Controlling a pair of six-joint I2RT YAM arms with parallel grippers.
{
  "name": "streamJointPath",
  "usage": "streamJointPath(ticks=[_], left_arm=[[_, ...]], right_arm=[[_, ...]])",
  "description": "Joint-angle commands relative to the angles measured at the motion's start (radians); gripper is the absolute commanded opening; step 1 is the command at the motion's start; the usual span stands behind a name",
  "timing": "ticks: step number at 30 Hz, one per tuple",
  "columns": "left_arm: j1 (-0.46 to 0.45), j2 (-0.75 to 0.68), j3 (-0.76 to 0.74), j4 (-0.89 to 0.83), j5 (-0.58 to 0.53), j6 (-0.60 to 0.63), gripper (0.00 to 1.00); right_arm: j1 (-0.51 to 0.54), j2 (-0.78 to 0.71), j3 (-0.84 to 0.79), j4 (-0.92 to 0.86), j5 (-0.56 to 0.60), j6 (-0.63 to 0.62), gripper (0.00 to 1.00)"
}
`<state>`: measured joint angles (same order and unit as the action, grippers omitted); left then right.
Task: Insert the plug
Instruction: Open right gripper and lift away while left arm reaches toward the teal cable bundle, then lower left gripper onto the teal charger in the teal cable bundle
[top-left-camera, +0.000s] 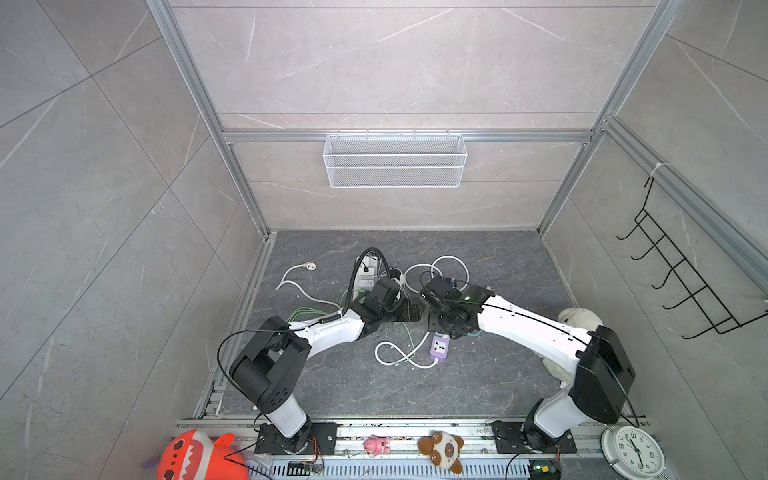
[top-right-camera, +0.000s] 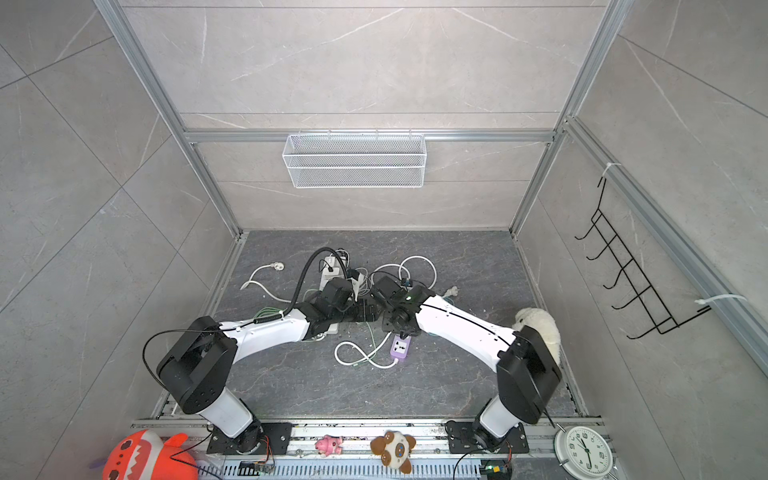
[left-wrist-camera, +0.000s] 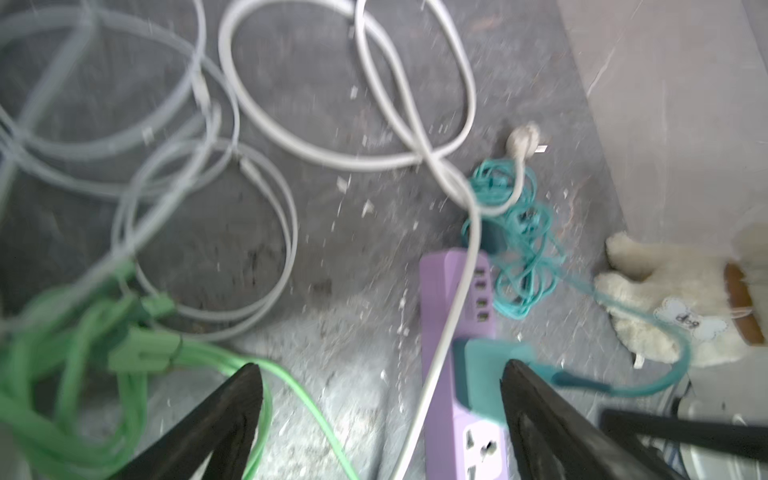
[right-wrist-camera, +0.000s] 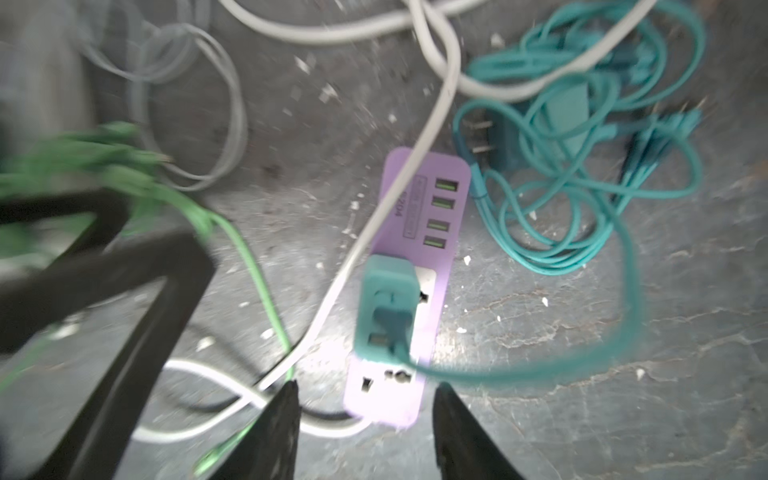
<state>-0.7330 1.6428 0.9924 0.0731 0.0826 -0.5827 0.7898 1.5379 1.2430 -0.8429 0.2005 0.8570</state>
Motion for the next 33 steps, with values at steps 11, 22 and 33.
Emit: streamJointPath(ticks=[11, 22, 33], left_arm=[[-0.014, 0.173, 0.448, -0.236, -0.052, 0.328, 0.95], [-0.136, 0.572, 0.995, -0.522, 0.27, 0.681, 0.7], [-0.2, 0.792, 1.16, -0.61, 0.405, 0.776, 0.53]], right_arm=[[-0.179, -0.297, -0.085, -0.136, 0.192, -0.072, 0.52], [-0.64, -0.175, -0.311, 0.306, -0.178, -0.185, 0.43], [-0.775, -0.228, -0.413, 0.361, -0.294, -0.232, 0.4]])
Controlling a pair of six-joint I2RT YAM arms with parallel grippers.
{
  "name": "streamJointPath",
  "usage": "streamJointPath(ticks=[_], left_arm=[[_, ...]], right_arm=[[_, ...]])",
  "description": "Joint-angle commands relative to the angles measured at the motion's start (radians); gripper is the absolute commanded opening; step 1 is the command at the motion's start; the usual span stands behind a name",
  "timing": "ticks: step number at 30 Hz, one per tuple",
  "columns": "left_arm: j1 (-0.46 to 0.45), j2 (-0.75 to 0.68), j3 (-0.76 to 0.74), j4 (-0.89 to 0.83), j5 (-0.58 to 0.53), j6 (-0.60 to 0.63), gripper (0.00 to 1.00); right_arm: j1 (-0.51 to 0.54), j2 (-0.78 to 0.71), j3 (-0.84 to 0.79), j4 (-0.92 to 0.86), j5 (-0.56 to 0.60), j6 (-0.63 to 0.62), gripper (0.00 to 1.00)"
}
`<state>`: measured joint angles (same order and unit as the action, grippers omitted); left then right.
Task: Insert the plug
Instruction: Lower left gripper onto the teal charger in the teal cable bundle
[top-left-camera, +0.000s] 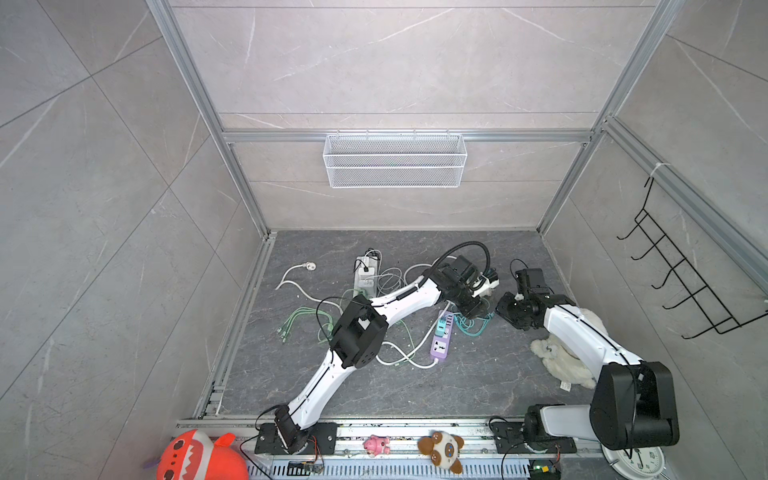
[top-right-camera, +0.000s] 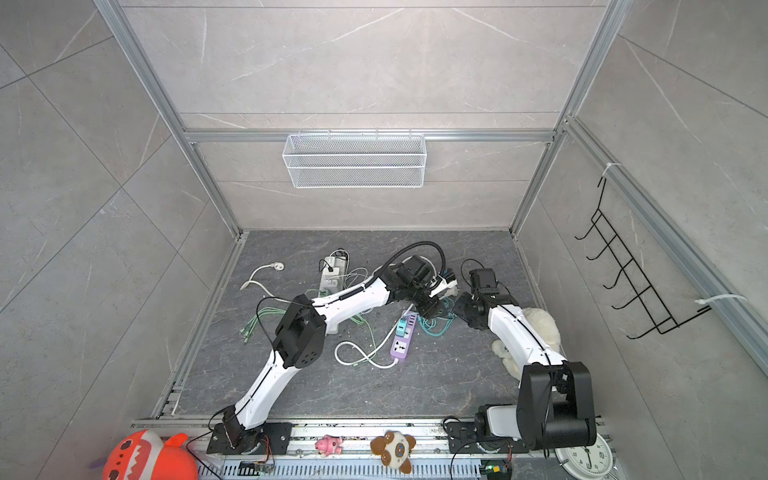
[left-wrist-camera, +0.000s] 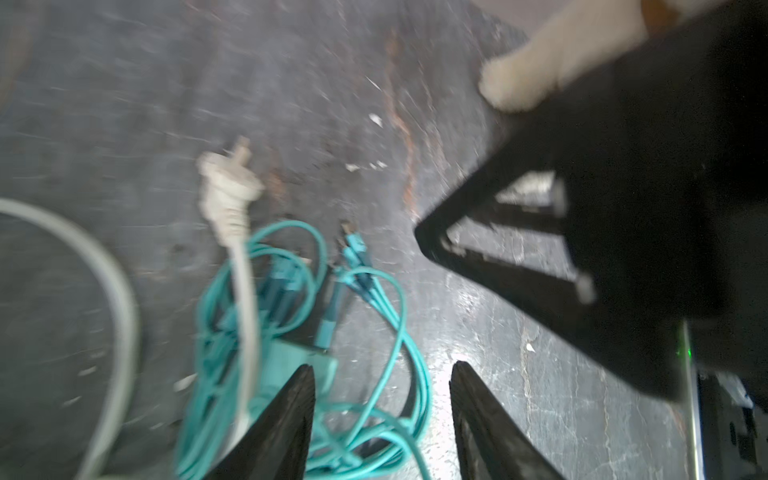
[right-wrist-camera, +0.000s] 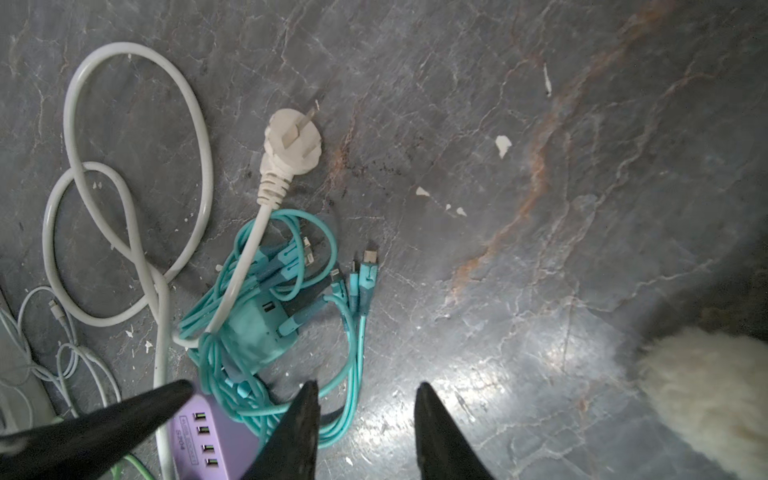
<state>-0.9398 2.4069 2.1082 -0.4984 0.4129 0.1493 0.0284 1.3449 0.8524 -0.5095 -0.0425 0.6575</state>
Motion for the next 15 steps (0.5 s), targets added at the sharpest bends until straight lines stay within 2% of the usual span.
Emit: streamJointPath(ticks=[1, 3, 8, 15], left_arm=[[0.007, 0.041, 0.054, -0.039, 0.075, 0.037, 0.52], [0.007, 0.078, 0.095, -0.076, 0.051, 0.033, 0.48], [0.014, 0.143, 0.177, -0.147, -0.105, 0.01, 0.48], [0.027, 0.086, 0.095, -0.092, -0.21, -0.015, 0.47]], right_arm=[[-0.017, -0.039, -0.027, 0.03, -0.056, -0.036, 0.4], [-0.024, -0.048, -0.04, 0.031, -0.064, -0.042, 0.4], [-0.039, -0.074, -0.064, 0.042, -0.082, -0.054, 0.39], [-0.042, -0.07, -0.069, 0.047, -0.096, -0.073, 0.38]])
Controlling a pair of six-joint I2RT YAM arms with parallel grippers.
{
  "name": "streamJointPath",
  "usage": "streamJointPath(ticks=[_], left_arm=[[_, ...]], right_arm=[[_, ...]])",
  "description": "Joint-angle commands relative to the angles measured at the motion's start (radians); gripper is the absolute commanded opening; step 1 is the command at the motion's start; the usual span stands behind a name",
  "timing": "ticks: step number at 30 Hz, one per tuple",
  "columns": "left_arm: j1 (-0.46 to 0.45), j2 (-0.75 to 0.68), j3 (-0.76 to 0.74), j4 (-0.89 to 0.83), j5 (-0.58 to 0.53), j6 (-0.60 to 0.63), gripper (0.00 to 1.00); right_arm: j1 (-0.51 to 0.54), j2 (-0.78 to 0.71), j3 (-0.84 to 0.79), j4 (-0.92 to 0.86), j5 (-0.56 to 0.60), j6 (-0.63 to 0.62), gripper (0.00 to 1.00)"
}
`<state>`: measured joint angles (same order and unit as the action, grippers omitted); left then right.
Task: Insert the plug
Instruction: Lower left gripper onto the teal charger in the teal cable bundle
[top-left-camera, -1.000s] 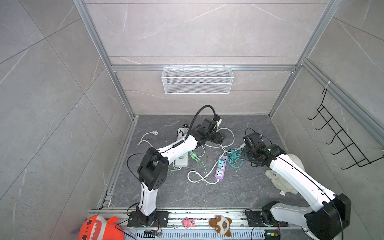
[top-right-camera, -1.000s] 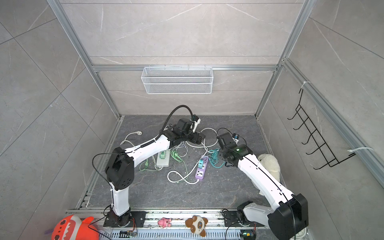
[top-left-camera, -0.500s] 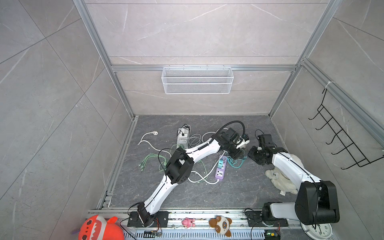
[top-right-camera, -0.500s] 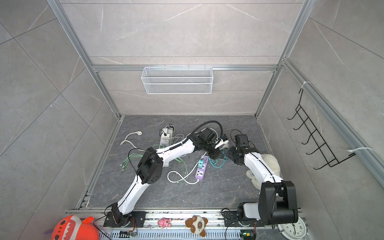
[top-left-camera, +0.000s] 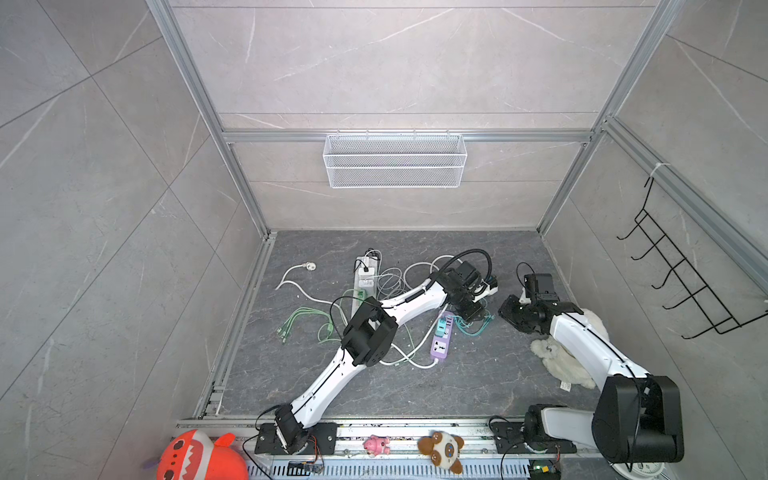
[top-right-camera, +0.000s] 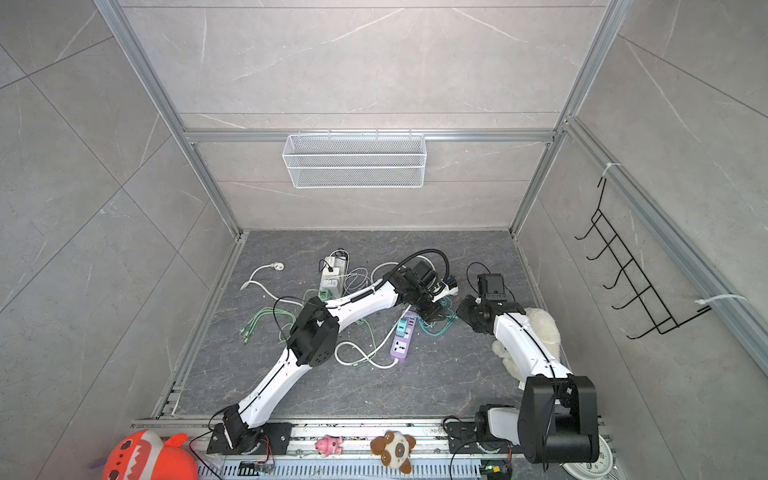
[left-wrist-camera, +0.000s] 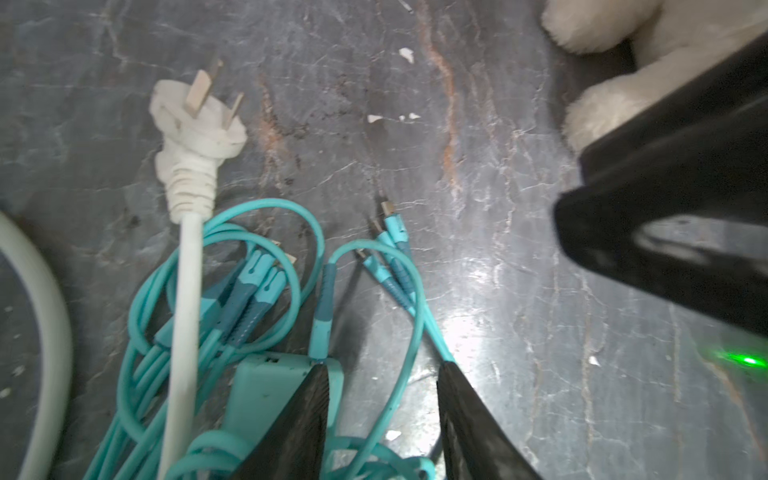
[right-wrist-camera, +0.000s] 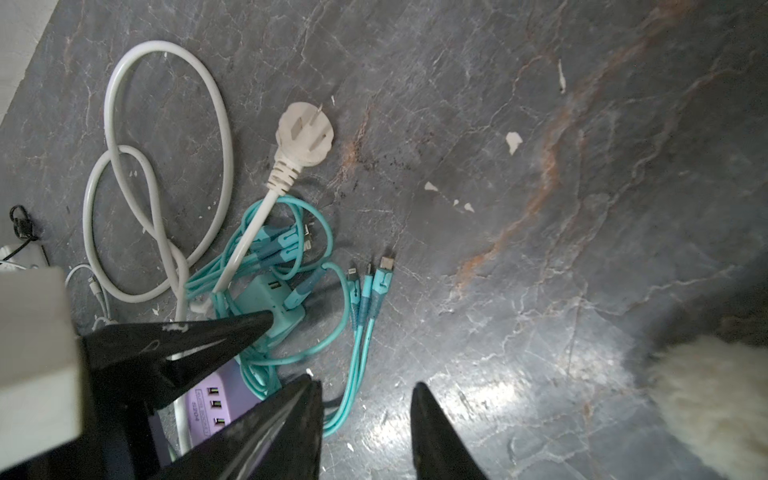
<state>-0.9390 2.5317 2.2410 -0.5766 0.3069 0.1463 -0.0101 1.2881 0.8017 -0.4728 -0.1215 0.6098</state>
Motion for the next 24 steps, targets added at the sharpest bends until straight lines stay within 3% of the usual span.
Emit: streamJointPath(ticks=[1, 9, 12, 24], left_arm=[[0.028, -0.052, -0.065, 0.012, -0.116, -0.014, 0.49], [0.049, -0.044, -0.048, -0.012, -0.16, -0.052, 0.47], [0.049, -0.068, -0.092, 0.016, -0.171, -0.05, 0.51], [0.048, 0.005, -0.013, -0.102, -0.186, 0.014, 0.59]], right_arm=[[-0.005, -0.012, -0.021, 0.015, -0.024, -0.025, 0.37], [-0.005, 0.0, -0.019, 0.035, -0.055, -0.039, 0.36], [-0.004, -0.002, -0.022, 0.048, -0.071, -0.042, 0.36], [-0.004, -0.043, -0.023, 0.046, -0.088, -0.05, 0.36]])
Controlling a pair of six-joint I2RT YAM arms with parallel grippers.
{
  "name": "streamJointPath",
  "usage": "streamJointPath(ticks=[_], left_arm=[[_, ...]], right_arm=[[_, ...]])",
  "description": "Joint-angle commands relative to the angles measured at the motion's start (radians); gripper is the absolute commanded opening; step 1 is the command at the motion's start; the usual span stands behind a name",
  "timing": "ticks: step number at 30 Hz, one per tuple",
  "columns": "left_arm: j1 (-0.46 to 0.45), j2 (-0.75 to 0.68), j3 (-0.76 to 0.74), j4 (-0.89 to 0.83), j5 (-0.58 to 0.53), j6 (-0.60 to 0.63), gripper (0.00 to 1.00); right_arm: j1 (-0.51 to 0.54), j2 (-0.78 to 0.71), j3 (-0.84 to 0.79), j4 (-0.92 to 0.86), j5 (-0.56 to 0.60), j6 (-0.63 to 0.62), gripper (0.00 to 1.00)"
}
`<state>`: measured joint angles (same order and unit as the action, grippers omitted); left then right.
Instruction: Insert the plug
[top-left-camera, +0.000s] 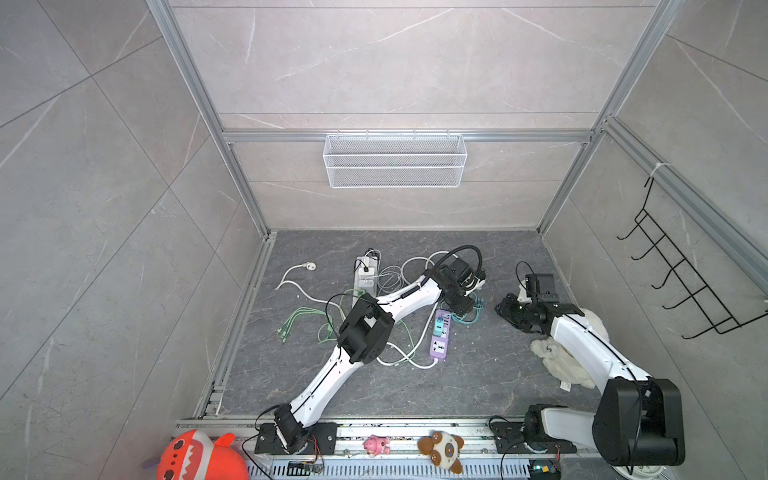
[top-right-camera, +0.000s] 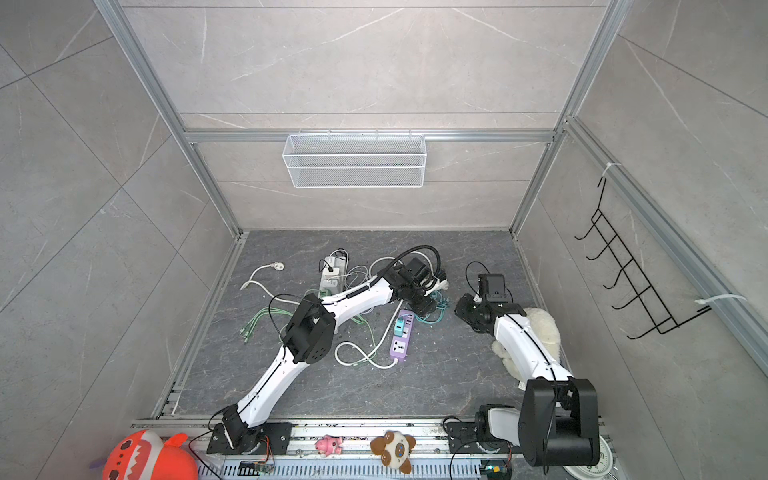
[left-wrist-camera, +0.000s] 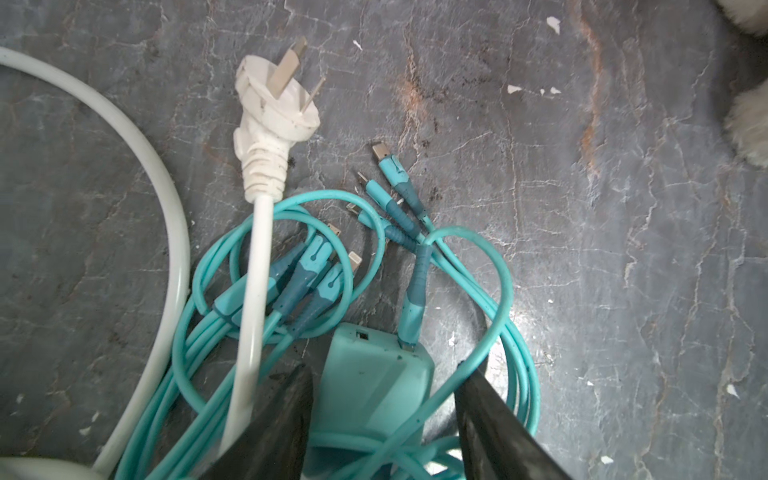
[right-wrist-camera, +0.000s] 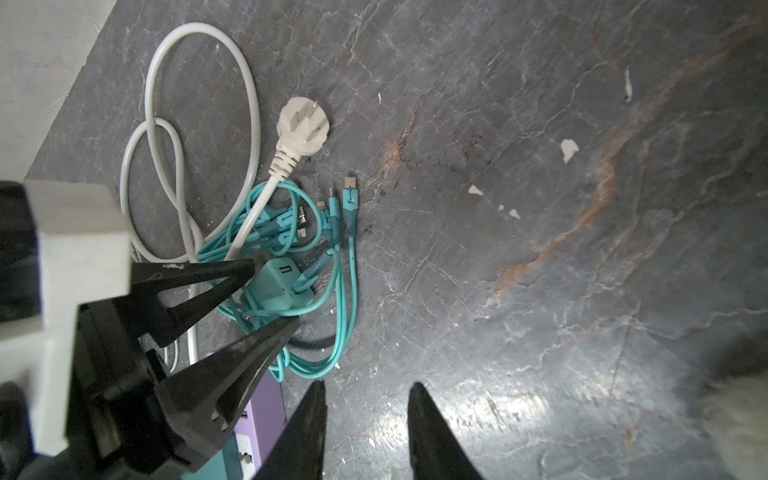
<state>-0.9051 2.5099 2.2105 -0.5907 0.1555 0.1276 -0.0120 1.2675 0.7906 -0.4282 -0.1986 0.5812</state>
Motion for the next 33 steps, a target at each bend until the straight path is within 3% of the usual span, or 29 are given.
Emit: streamJointPath(ticks=[1, 7, 14, 21, 27, 33], left_arm=[[0.014, 0.032, 0.018, -0.093, -0.025, 0.041, 0.59], [0.014, 0.059, 0.042, -0.139, -0.017, 0.072, 0.63], [0.012, 0.101, 0.095, -0.217, -0.114, 0.126, 0.65], [0.014, 0.107, 0.092, -0.217, -0.143, 0.136, 0.64], [0.014, 0.107, 0.088, -0.197, -0.139, 0.135, 0.37], [0.015, 0.024, 0.005, -0.096, -0.132, 0.115, 0.25]], right_arm=[[-0.003, -0.024, -0.01, 0.0, -0.014, -0.022, 0.36], [-0.003, -0.036, -0.01, -0.001, -0.022, -0.023, 0.36], [-0.003, -0.052, 0.001, -0.009, -0.032, -0.029, 0.36], [-0.003, -0.074, 0.004, -0.022, -0.033, -0.032, 0.36], [-0.002, -0.096, 0.014, -0.034, -0.033, -0.033, 0.36], [-0.003, -0.13, 0.025, -0.025, -0.053, -0.026, 0.37]])
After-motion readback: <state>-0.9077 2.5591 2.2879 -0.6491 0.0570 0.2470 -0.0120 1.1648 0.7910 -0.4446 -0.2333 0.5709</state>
